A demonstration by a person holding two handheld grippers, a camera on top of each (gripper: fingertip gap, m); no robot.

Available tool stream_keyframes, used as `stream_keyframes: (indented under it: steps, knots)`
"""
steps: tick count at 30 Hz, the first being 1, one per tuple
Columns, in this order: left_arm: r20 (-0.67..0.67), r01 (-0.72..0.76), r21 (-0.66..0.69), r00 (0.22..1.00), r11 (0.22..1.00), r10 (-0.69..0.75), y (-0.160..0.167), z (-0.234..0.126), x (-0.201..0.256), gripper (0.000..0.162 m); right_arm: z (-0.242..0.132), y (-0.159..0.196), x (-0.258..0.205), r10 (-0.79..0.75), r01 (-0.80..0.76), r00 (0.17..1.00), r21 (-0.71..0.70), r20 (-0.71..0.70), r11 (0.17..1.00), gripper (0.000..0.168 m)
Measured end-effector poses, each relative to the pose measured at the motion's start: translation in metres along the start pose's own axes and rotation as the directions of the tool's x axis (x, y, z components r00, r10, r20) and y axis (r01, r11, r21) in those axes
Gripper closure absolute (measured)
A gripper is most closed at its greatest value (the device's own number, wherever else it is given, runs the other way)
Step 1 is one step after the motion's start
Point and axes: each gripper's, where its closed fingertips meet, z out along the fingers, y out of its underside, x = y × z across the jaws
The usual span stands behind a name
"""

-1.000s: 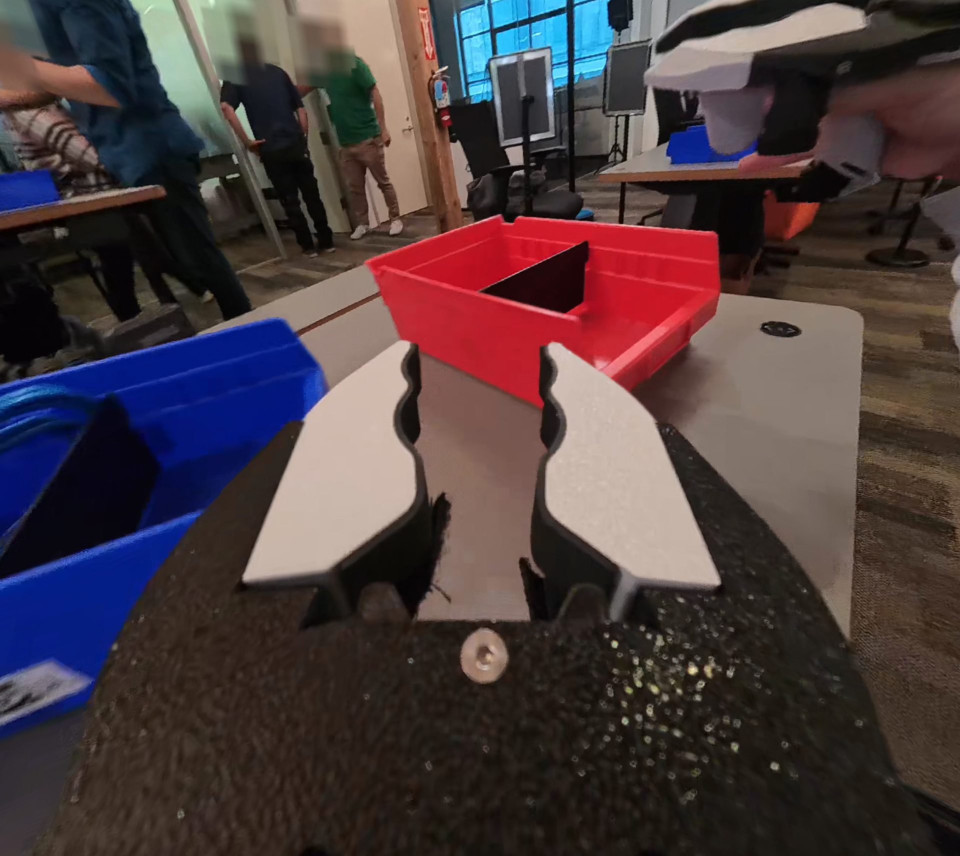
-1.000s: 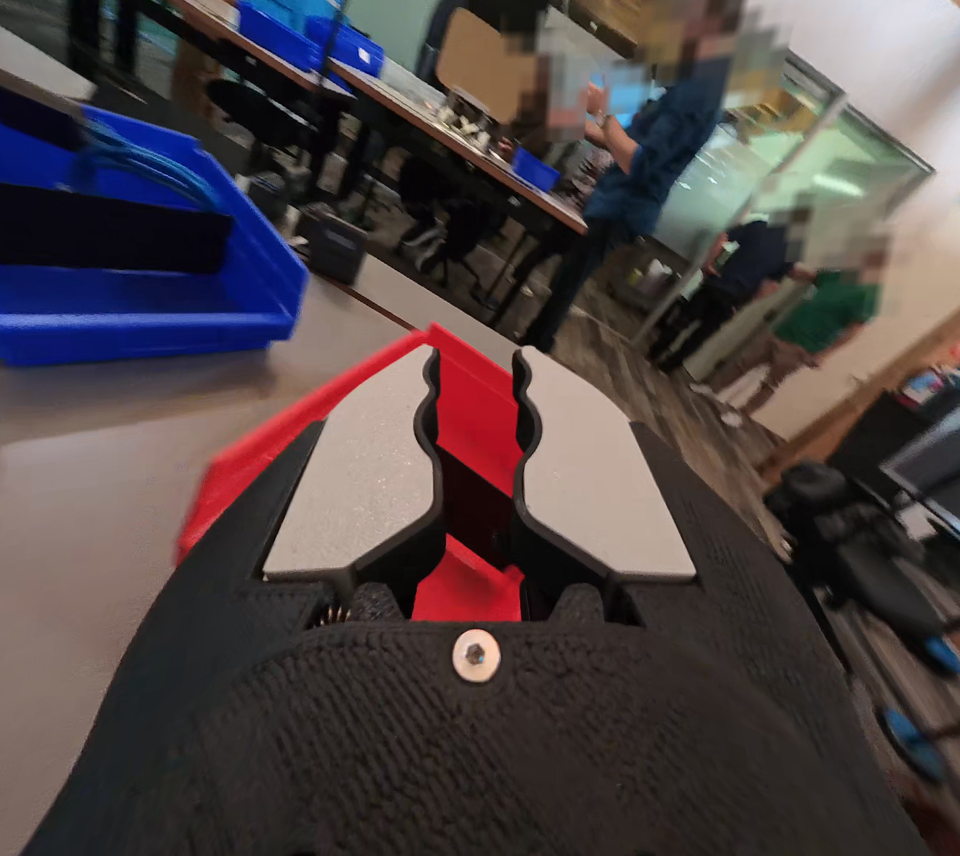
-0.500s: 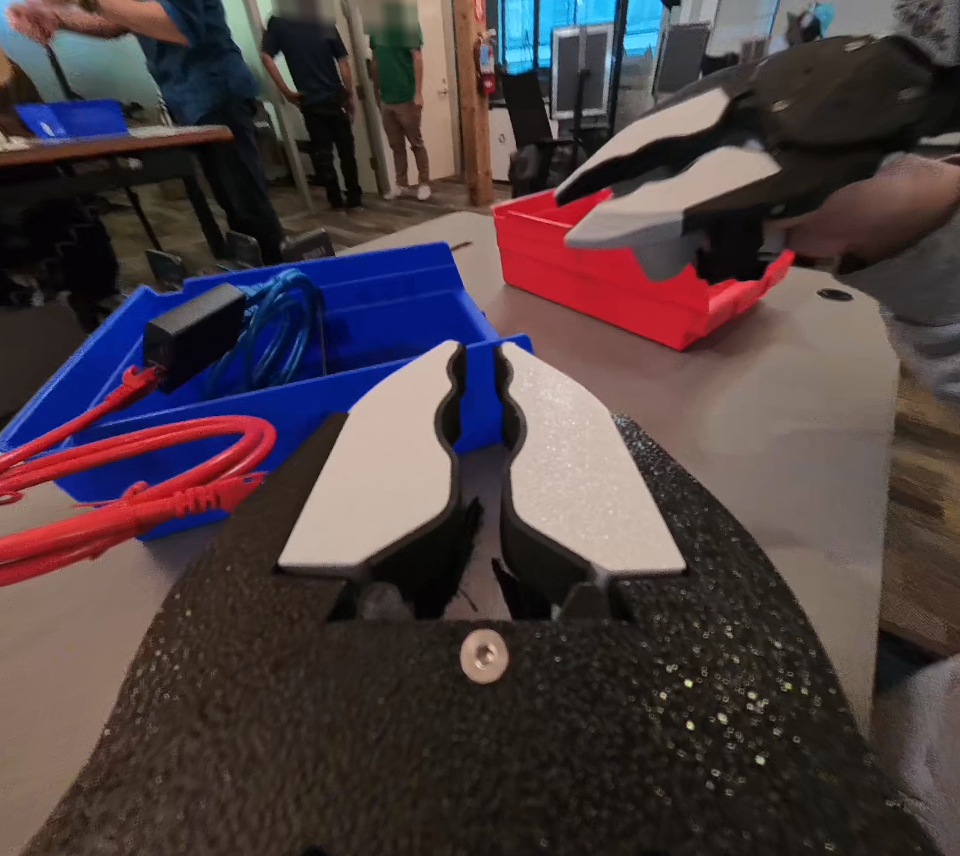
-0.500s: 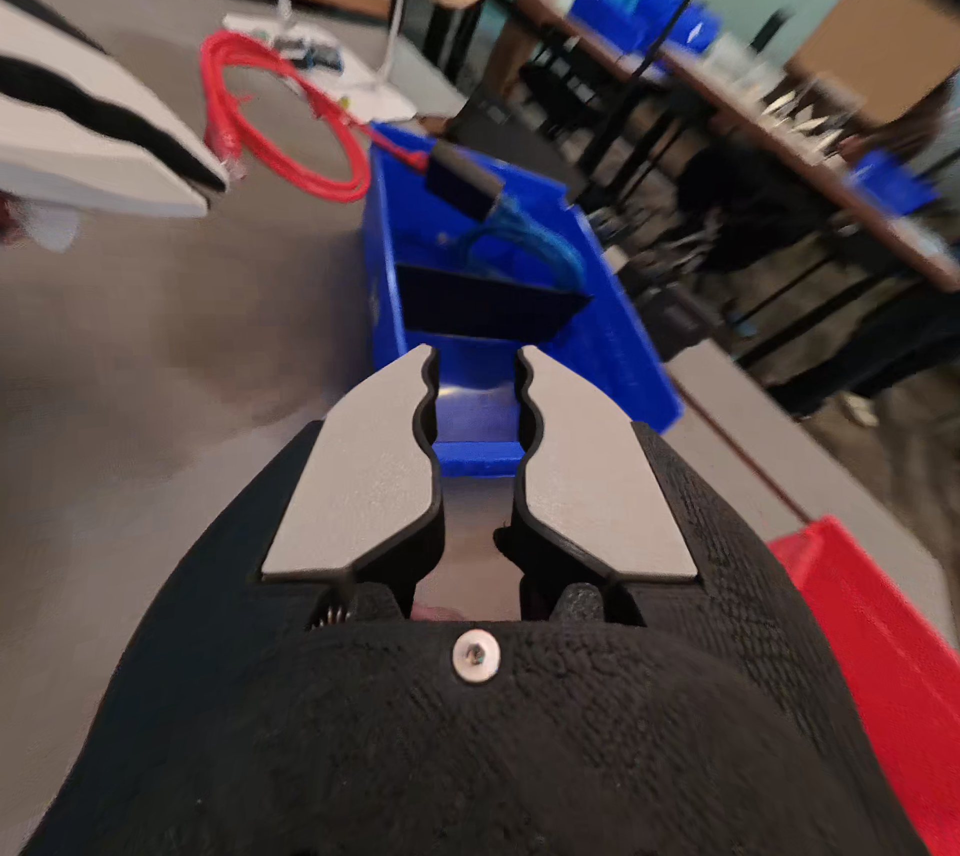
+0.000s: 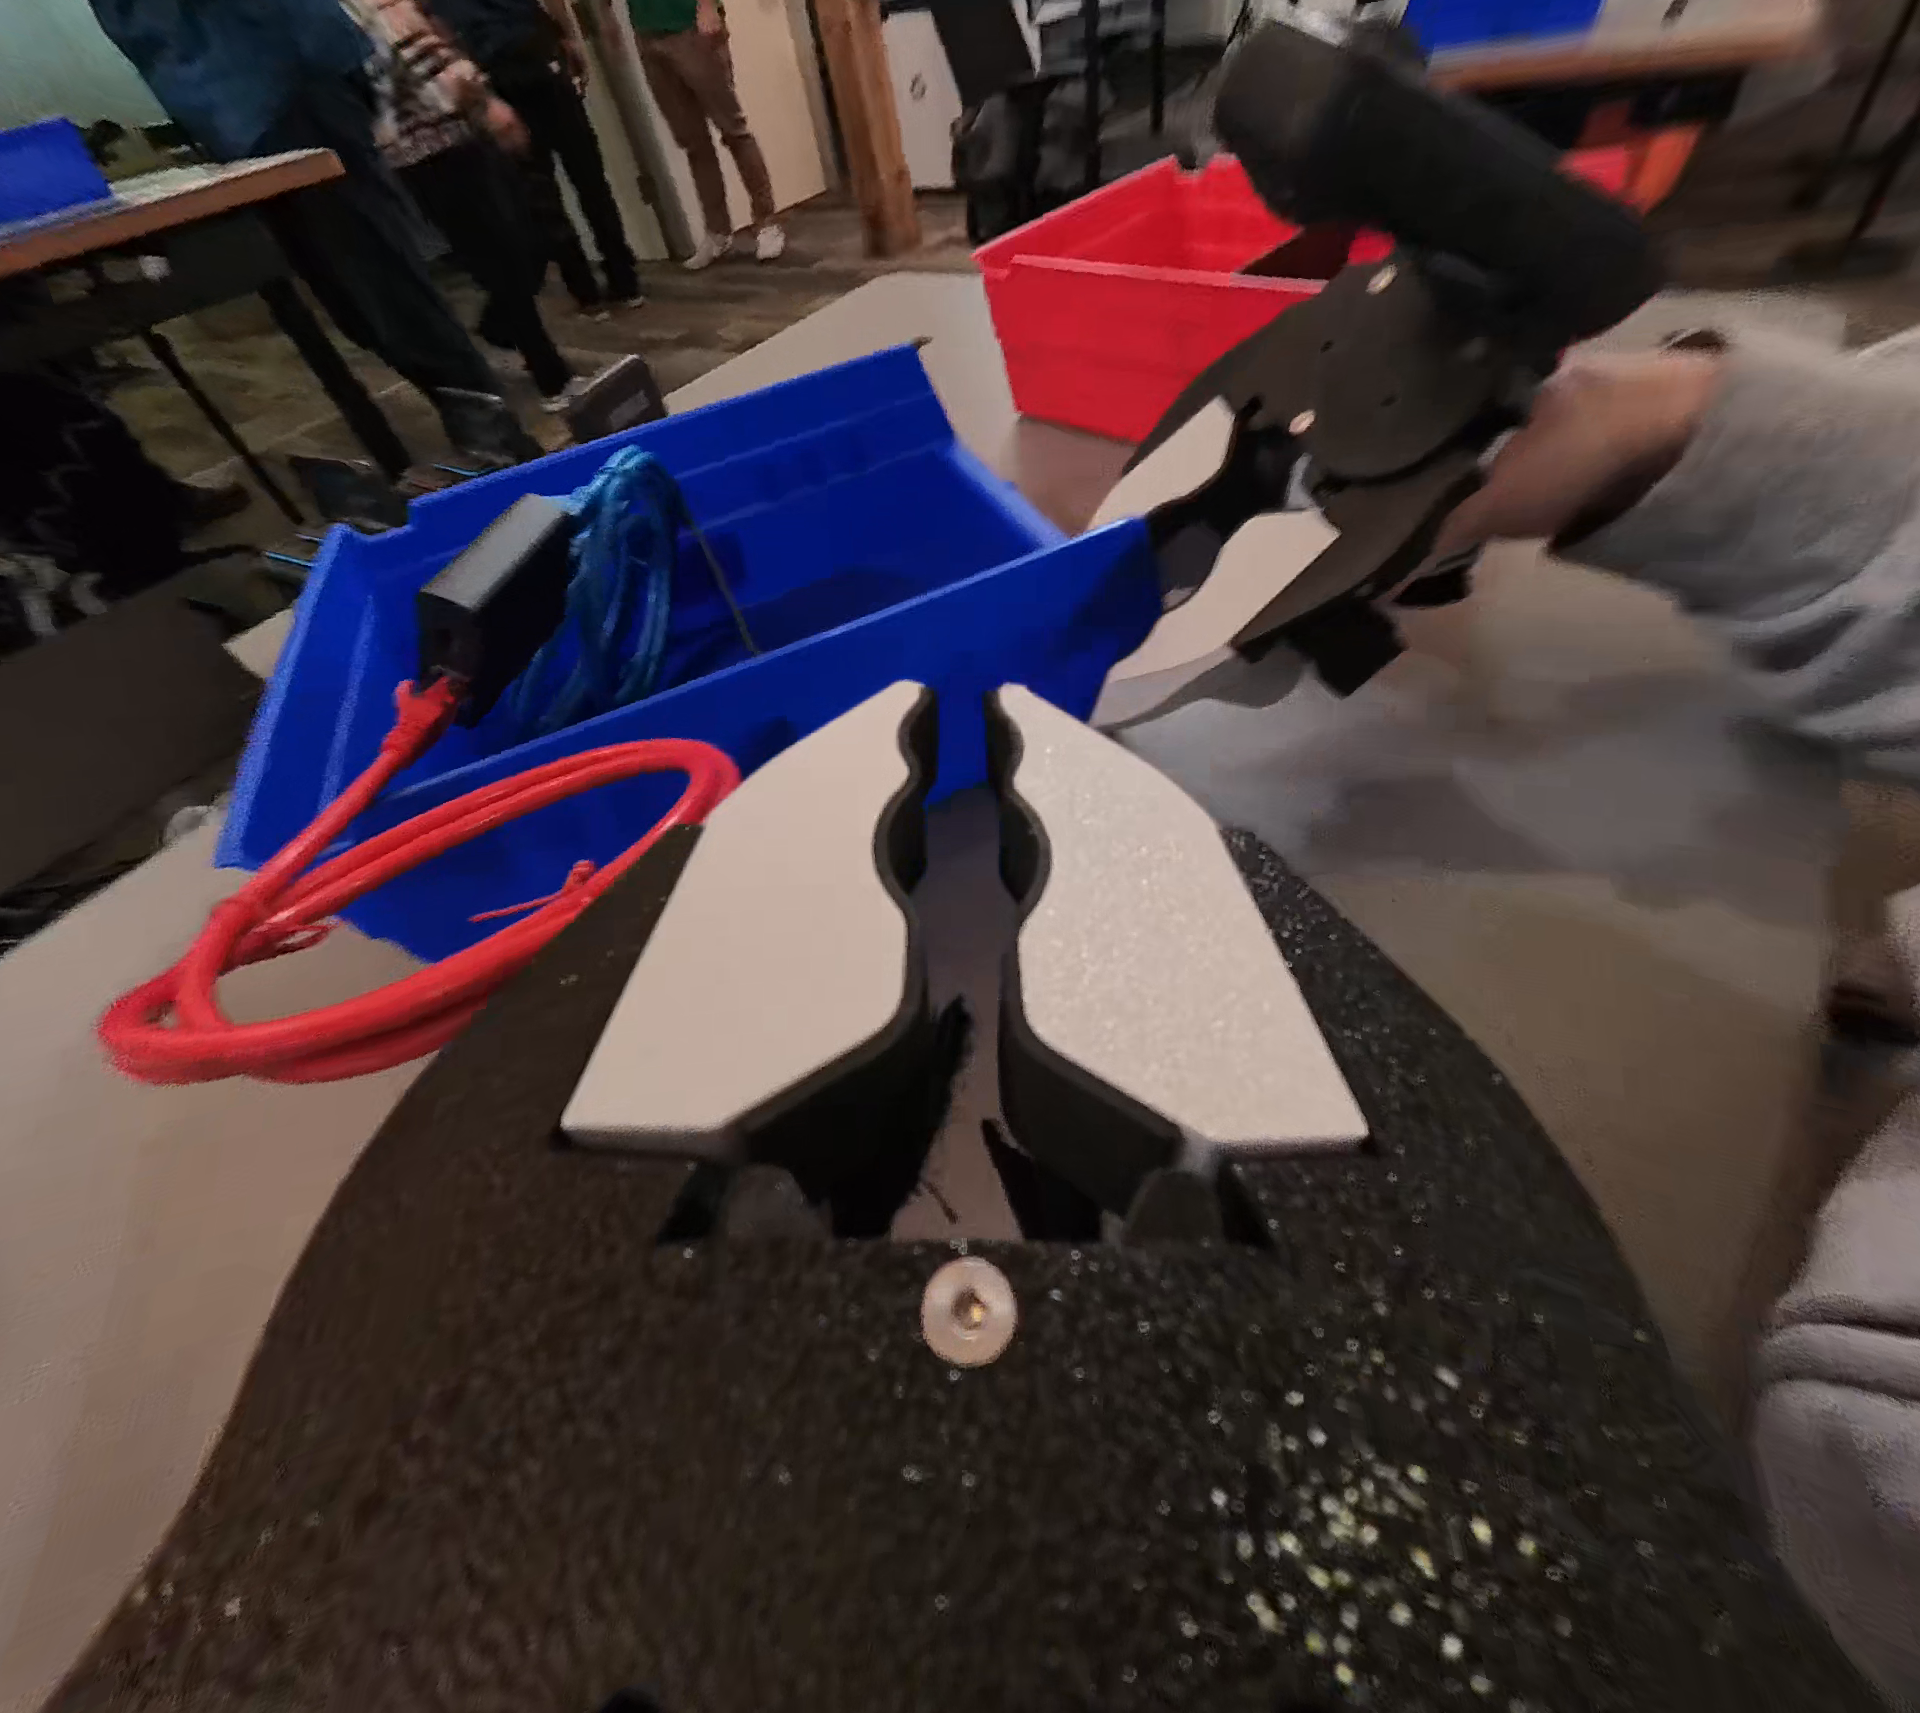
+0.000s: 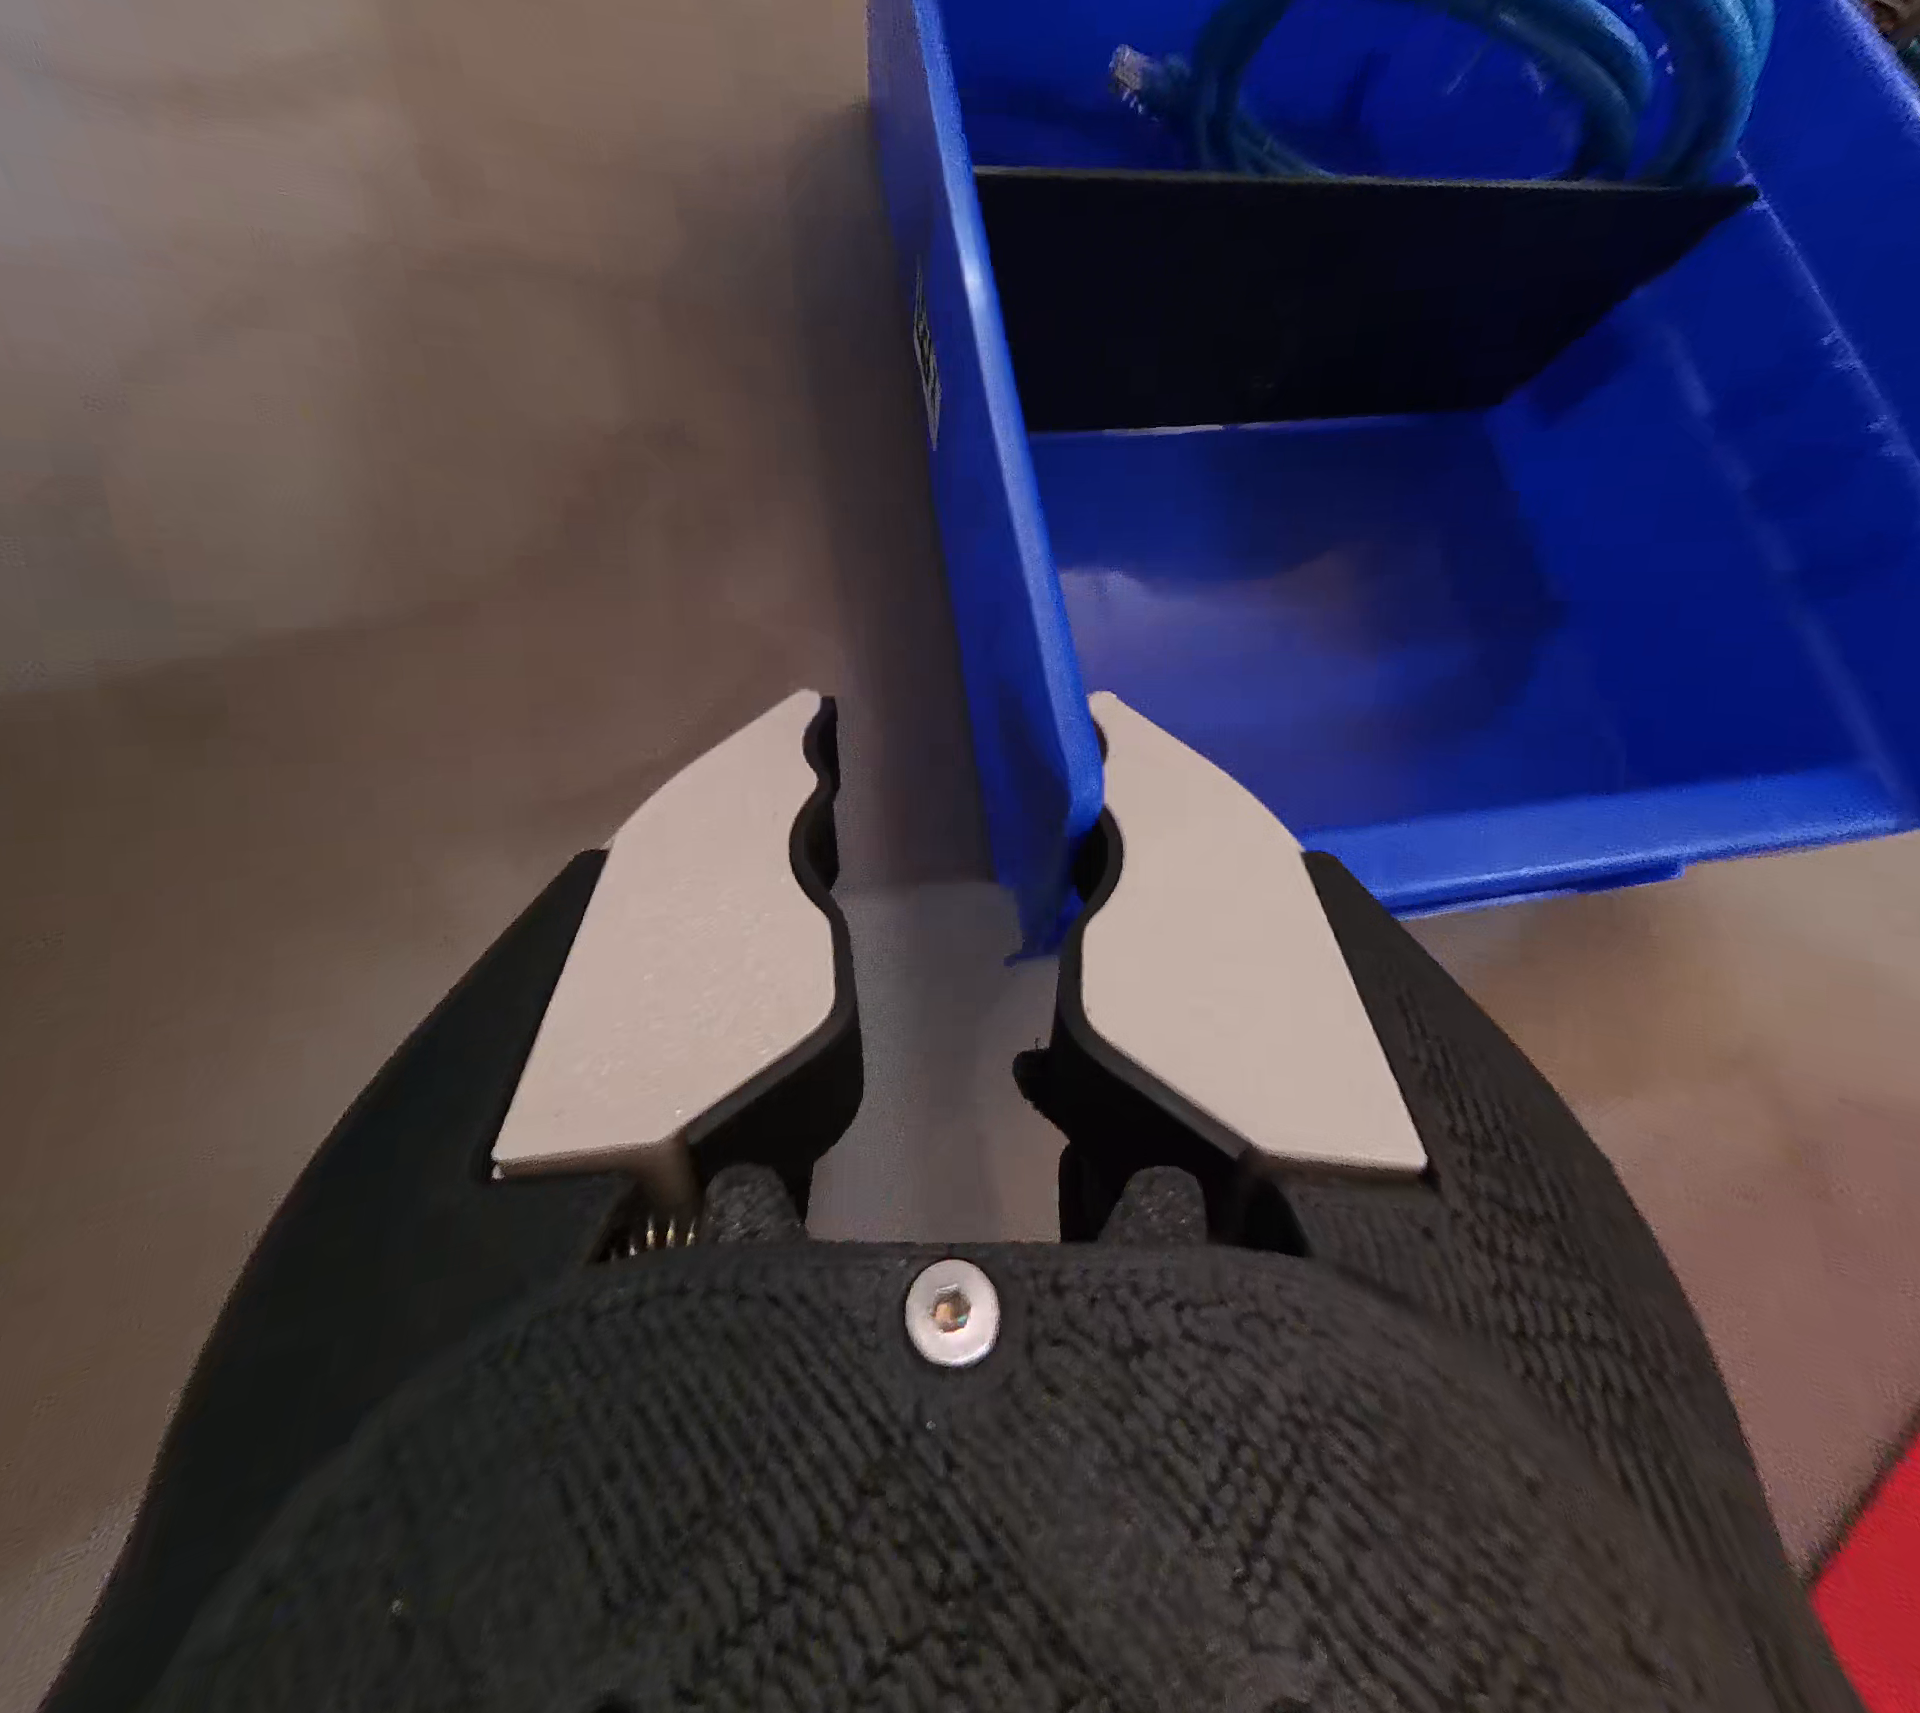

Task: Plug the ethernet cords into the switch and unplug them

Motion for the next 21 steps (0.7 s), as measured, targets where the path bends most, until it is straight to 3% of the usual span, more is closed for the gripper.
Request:
stream_keyframes:
  steps: [4,12,14,16,18,20,21]
  knots:
    - [0.077,-0.125,-0.048,0.989,0.991,0.128,0.009,-0.006,-0.017,0.155,0.004,-0.008,-0.029,-0.072,0.072,0.997,0.001,-0.012,0.997,0.127]
    - [0.135,0.031,-0.037,0.991,0.999,-0.025,0.016,-0.009,-0.04,0.157,0.012,-0.041,-0.089,-0.244,0.239,0.967,0.077,0.066,0.968,0.128]
    - [0.152,0.027,-0.036,0.988,0.999,-0.021,0.015,-0.012,-0.044,0.16,0.0,-0.058,-0.075,-0.25,0.243,0.968,0.158,0.024,0.957,0.128]
    - [0.172,0.027,-0.026,0.985,0.999,-0.022,0.013,-0.015,-0.048,0.161,-0.01,-0.062,-0.049,-0.255,0.249,0.967,0.203,0.004,0.947,0.101]
    - [0.182,0.036,-0.02,0.983,0.999,-0.032,0.012,-0.017,-0.051,0.161,-0.012,-0.05,-0.02,-0.183,0.176,0.983,0.144,0.035,0.974,0.083]
    - [0.182,0.041,-0.017,0.983,0.999,-0.037,0.011,-0.019,-0.052,0.162,-0.02,-0.05,0.006,-0.122,0.122,0.992,0.163,-0.009,0.979,0.086]
    - [0.181,0.044,-0.015,0.983,0.999,-0.041,0.011,-0.019,-0.052,0.162,-0.027,-0.055,0.016,-0.103,0.109,0.994,0.214,-0.039,0.971,0.098]
